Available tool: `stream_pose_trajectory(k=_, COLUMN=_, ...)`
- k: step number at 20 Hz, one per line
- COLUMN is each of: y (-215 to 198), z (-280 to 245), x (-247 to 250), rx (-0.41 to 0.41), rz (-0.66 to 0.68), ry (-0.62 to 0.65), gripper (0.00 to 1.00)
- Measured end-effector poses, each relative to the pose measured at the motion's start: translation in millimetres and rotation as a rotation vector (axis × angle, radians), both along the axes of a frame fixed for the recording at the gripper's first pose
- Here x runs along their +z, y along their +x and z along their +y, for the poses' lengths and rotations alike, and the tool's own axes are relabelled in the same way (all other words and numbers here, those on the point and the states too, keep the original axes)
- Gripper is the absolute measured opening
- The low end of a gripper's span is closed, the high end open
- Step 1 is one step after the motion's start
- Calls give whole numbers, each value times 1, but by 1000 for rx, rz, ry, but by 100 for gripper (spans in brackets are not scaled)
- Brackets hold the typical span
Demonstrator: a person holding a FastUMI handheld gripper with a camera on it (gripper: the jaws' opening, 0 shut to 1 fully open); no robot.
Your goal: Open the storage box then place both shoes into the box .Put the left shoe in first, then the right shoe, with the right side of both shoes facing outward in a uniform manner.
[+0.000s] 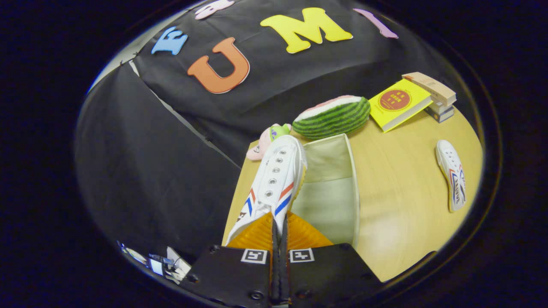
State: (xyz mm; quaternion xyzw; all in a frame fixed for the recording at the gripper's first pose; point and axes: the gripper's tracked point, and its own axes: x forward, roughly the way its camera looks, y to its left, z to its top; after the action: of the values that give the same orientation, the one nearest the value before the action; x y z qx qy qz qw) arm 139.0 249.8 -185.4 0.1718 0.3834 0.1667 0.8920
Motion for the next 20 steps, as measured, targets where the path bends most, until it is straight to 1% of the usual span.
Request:
stream_pose_trajectory(k=2, y=3, z=12, x=-12, rx=-5, rz=-15, ry=-16, gripper=6)
stream_pose_trajectory(k=4, y=1, z=23, x=-28, rx=4, rz=9, ry=-37, gripper=6)
stream_pose_trajectory(k=5, y=-2, z=22, x=-35, rx=21, rz=16, ry=-58, gripper=6)
stream_pose_trajectory(k=6, y=-1, z=31, x=-40, rx=58, rz=4, ry=-62, gripper=7)
stream_pose_trajectory(k=7, y=-3, z=25, x=-38, rx=84, rz=-35, ry=-114, gripper=33)
stream_pose_trajectory(k=9, y=3, z=5, x=-34, rx=76, rz=-121, ry=-260, gripper=86)
stream_pose_trajectory(k=10, y=2, z=-2, x=-32, rx=92, rz=-133, ry=-302, gripper=94)
stream_pose_trajectory(k=11, y=-1, z=-11, x=-32, rx=100, rz=-135, ry=-318, gripper=100)
stream_pose_trajectory(k=16, y=-1, z=-63, x=-4, rx=85, rz=-147, ry=-313, gripper=100)
stream_pose_trajectory(k=20, y=8, z=-128, x=-1, rx=22, rz=-146, ry=-349, gripper=100)
